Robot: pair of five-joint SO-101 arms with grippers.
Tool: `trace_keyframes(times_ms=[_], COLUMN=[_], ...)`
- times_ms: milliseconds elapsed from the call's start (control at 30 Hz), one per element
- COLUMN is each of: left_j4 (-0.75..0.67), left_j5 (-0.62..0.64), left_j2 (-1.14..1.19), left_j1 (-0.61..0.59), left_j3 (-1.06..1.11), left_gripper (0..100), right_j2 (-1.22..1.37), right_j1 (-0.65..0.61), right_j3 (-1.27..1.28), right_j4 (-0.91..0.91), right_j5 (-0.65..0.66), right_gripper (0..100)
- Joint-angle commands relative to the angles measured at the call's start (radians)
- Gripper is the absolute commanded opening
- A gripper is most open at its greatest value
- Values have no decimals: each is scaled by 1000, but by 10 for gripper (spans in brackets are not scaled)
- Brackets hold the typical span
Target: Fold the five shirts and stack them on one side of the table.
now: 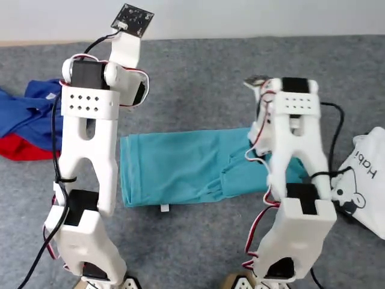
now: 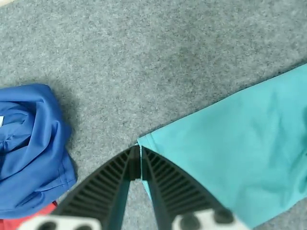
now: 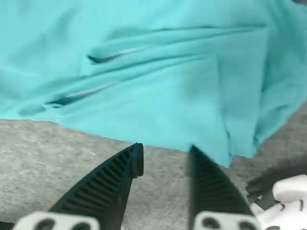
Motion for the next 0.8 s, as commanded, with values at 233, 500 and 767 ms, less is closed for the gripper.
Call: trace_keyframes(times_ms=[233,500,767], left_j4=[25,25,25], left_j5=[6,8,8], left_j2=[-146,-189,-296], left_j1=[-87,-149,-244], left_j3=[1,1,1], left_gripper=[8,8,8], right_j2=[93,114,-99], right_j1=[-120,-114,-194], right_j3=[57,89,95], right_j4=[-65,-81,24], right_j5=[-37,-31,-32], right_gripper=[13,11,11])
